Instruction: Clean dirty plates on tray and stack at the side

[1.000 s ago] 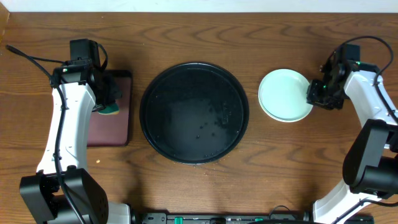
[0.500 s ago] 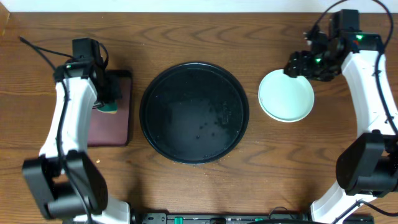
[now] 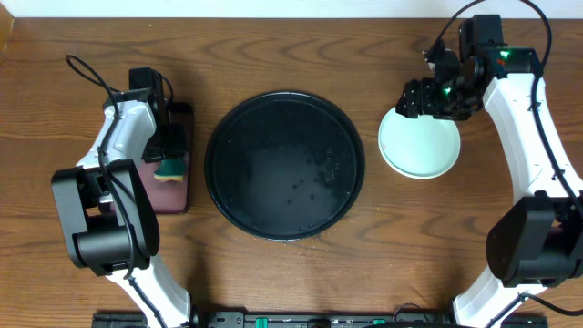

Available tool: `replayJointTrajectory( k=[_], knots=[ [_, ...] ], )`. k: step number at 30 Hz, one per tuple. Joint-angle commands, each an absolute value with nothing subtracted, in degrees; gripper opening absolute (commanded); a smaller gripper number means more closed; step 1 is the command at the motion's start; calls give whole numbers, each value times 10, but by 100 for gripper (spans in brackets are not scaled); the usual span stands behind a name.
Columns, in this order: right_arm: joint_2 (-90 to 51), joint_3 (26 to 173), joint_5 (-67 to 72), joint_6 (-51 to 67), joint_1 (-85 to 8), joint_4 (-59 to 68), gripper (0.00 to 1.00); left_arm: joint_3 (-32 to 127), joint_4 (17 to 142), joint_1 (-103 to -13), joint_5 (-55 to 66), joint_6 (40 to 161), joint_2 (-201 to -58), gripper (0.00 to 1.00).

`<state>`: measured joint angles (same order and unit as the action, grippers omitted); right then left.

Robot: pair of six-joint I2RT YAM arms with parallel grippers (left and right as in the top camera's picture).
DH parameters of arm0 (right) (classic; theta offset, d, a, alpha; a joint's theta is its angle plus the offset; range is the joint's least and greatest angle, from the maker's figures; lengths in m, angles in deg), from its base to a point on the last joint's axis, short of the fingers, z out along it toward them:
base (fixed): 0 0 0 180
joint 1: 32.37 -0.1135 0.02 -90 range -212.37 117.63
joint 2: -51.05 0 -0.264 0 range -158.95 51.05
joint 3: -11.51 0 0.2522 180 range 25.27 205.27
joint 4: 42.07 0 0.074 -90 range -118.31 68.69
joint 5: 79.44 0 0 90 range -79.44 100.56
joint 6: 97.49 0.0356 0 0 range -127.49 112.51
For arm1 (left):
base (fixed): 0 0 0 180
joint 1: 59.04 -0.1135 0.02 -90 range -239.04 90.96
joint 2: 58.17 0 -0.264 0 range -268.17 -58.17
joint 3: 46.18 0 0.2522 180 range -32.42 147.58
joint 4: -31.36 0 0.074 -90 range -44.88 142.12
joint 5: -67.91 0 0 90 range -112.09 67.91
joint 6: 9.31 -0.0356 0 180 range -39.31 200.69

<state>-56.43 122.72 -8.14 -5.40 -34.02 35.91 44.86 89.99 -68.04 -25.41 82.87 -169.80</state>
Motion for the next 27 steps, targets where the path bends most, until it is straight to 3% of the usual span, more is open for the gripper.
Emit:
replayJointTrajectory(
  k=[1, 3, 11, 12, 13, 21, 27],
  knots=[
    [-553, 1245, -90, -63, -348, 363, 77, 478, 920, -683, -257, 825, -1654, 61],
    [-553, 1259, -90, -63, -348, 371, 77, 492, 935, -683, -257, 825, -1624, 72],
    [-552, 1376, -57, -76, -348, 463, 80, 502, 963, -683, -257, 824, -1478, 73],
    [-552, 1393, -57, -76, -350, 476, 85, 502, 963, -683, -257, 824, -1465, 73],
    [-551, 1405, -58, -76, -351, 486, 99, 502, 963, -683, -257, 824, -1458, 73],
    [-492, 1513, -58, -73, -346, 583, 99, 502, 963, -683, -257, 824, -1437, 74],
    [-399, 1519, -67, -63, -347, 587, 99, 502, 963, -683, -257, 824, -1437, 74]
  ],
)
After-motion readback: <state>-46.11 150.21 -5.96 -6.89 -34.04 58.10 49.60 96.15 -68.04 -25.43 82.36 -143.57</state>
